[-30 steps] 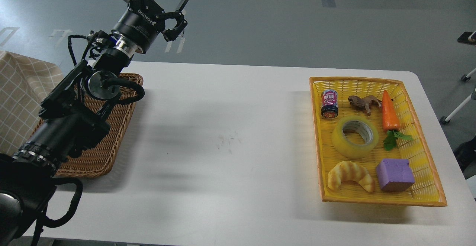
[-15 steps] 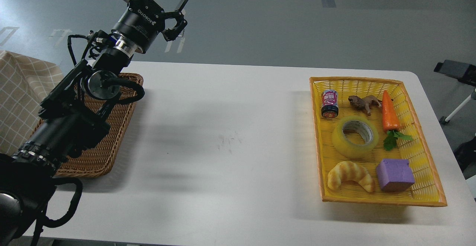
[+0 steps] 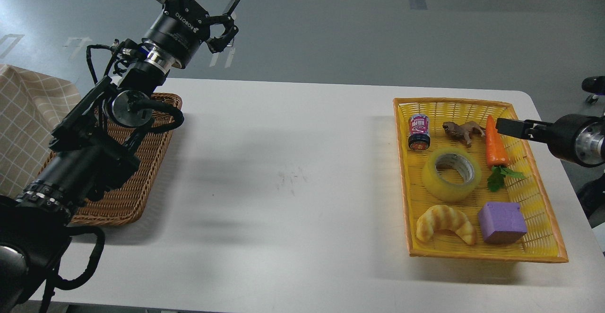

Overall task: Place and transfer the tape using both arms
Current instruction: 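Lower the right gripper into the yellow tape roll's hole and grasp it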

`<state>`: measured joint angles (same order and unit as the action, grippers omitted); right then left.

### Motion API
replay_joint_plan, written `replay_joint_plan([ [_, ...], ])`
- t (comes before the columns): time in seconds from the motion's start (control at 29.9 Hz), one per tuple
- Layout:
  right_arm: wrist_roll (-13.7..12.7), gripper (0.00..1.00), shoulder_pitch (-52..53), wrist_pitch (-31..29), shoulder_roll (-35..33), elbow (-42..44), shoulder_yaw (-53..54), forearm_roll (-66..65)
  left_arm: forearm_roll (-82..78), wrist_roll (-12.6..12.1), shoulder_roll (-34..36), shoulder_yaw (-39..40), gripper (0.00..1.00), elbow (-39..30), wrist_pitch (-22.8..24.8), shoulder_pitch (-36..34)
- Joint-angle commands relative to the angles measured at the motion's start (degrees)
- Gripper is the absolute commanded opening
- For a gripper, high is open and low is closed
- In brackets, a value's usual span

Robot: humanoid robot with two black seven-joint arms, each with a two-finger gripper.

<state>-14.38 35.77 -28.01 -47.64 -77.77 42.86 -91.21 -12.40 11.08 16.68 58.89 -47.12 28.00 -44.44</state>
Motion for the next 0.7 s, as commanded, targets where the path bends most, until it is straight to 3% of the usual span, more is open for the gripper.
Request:
replay_joint_plan([
  [0.0,-0.12,0.99,0.09,0.01,1.49,-0.01,-1.55,-0.63,0.01,-0.01,-0.07,-0.01,0.98,0.01,0.00,0.14],
  [0.1,-1.52,0.98,0.00,0.01,2.90,-0.01,-2.61,-1.77,0.01,-0.01,-0.16,-0.01,0.98,0.01,0.00,0.14],
  [0.43,-1.88,0.89,0.00,0.01,4.84,0.25,-5.33,-3.53,0.01,-0.01,-0.25,-0.01,0.99,0.01,0.00,0.23],
  [0.67,-1.97,0.88,0.00,0.01,6.41,1.21,-6.83,-5.20,0.01,-0.01,-0.16,0.08,0.99,0.01,0.00,0.23],
])
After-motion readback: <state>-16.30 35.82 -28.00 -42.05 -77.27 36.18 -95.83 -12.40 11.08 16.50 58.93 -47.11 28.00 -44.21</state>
